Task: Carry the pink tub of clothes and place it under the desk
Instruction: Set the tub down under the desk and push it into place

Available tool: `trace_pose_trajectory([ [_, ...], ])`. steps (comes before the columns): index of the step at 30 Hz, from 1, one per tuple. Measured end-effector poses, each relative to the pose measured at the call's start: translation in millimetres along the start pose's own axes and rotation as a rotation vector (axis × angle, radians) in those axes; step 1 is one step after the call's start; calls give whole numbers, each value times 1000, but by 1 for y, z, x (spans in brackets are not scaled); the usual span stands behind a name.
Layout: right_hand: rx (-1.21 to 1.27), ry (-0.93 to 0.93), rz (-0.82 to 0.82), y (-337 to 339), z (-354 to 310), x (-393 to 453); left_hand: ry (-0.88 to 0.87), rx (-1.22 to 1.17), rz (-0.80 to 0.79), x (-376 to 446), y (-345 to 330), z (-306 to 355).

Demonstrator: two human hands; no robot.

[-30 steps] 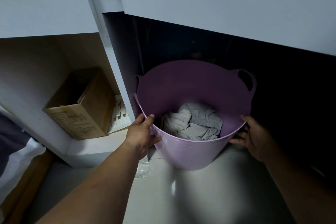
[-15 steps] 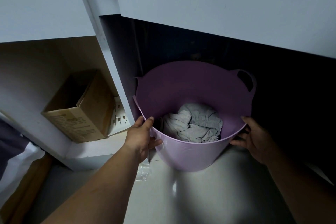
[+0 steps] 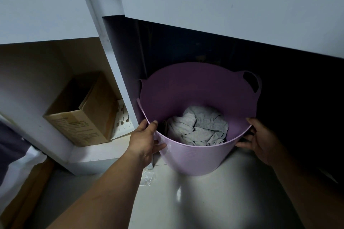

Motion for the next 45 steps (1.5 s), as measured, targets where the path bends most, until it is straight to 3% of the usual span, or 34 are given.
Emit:
trace_pose_trajectory([
  [45, 10, 16, 1, 0, 1, 1, -42, 103, -18, 0, 3, 5],
])
Point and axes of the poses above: each hand's wrist, its own x-axis towards the middle knuckle, its own y-axis out of the back of the hand, z = x × y, the point moved 7 cm from there along x, towards the middle knuckle, and after that the axes turned 7 degrees about x, right-handed, at the moved point
